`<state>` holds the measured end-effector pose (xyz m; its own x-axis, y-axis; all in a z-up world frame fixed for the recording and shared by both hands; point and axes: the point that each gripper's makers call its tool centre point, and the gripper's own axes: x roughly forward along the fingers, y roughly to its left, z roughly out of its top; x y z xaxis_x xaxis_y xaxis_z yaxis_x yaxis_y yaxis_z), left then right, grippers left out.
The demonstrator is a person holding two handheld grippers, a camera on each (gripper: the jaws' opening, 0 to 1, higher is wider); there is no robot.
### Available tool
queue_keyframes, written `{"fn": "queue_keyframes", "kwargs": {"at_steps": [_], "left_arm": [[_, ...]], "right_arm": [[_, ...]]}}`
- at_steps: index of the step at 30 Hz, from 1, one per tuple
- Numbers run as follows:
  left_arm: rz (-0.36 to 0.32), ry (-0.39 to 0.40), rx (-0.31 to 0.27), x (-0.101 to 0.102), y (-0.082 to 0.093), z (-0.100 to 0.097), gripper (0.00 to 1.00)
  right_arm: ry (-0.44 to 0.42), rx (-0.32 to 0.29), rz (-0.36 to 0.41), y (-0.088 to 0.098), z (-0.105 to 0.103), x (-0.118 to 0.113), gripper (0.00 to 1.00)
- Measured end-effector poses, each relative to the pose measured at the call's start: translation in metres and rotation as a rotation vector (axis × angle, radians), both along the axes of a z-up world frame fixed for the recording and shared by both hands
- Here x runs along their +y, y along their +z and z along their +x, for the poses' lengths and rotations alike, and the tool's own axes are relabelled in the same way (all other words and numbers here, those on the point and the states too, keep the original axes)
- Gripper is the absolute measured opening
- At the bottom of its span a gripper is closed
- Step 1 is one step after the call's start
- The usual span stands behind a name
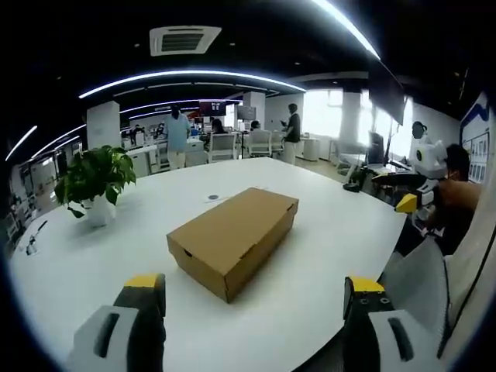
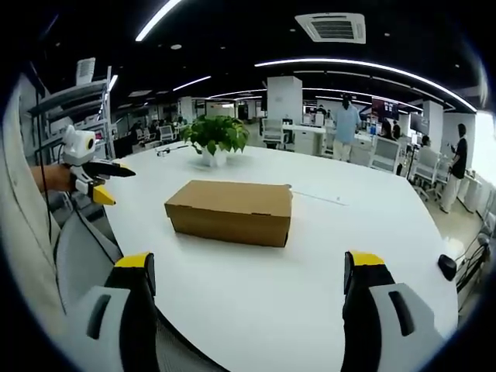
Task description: Operate the shoe box by opening the lid, removing the specified soft item, and placing it in the target area until the item is outside and the box remains undamaged.
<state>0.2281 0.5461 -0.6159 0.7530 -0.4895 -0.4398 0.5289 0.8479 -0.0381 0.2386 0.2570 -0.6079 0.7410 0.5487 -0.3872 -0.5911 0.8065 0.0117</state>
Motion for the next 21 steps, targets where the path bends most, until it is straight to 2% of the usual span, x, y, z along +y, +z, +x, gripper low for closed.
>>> {"fn": "queue_keyframes", "kwargs": {"at_steps": [21], "left_arm": [[0.022,-0.017,0.011,-0.0085,-0.0024,0.0096,0.96]], "right_arm": [[0.035,0.003,-0.028,-0.0019,0.0099,-0.0077,0.96]]}}
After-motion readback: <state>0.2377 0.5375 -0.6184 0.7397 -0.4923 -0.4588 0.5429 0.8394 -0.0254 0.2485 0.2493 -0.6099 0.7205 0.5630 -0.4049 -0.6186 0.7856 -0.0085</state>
